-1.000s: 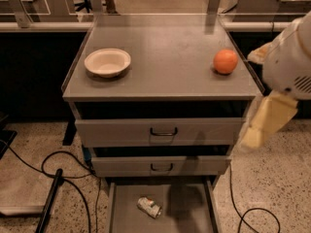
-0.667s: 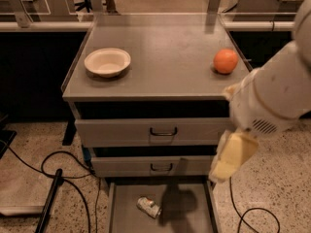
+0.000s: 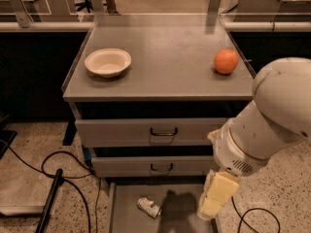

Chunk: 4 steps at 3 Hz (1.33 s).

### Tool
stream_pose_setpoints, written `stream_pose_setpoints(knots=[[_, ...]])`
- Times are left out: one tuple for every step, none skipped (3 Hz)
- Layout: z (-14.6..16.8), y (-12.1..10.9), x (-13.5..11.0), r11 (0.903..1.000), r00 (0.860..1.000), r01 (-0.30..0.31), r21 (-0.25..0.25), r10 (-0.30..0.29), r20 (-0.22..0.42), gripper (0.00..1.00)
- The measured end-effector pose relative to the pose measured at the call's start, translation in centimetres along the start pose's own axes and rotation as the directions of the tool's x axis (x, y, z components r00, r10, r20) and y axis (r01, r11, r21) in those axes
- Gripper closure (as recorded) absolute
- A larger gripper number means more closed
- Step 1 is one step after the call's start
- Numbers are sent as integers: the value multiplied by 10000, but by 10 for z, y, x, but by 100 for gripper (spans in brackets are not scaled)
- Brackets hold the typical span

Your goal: Pick 7up can from bottom drawer and place on counter

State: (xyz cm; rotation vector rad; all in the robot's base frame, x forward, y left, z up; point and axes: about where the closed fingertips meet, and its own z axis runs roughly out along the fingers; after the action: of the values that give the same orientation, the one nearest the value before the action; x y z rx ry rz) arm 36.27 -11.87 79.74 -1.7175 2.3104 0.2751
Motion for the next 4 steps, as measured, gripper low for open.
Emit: stream_pose_setpoints(knots=[[10, 4, 2, 9995, 9998, -86, -317, 91, 165, 0], [70, 22, 18, 9850, 9927, -925, -1455, 1026, 632, 0], [139, 33, 45, 9558, 9769, -1786, -2335, 2006, 740, 0], [187, 40, 62, 9109, 9536, -2551, -3244, 2925, 712, 0]])
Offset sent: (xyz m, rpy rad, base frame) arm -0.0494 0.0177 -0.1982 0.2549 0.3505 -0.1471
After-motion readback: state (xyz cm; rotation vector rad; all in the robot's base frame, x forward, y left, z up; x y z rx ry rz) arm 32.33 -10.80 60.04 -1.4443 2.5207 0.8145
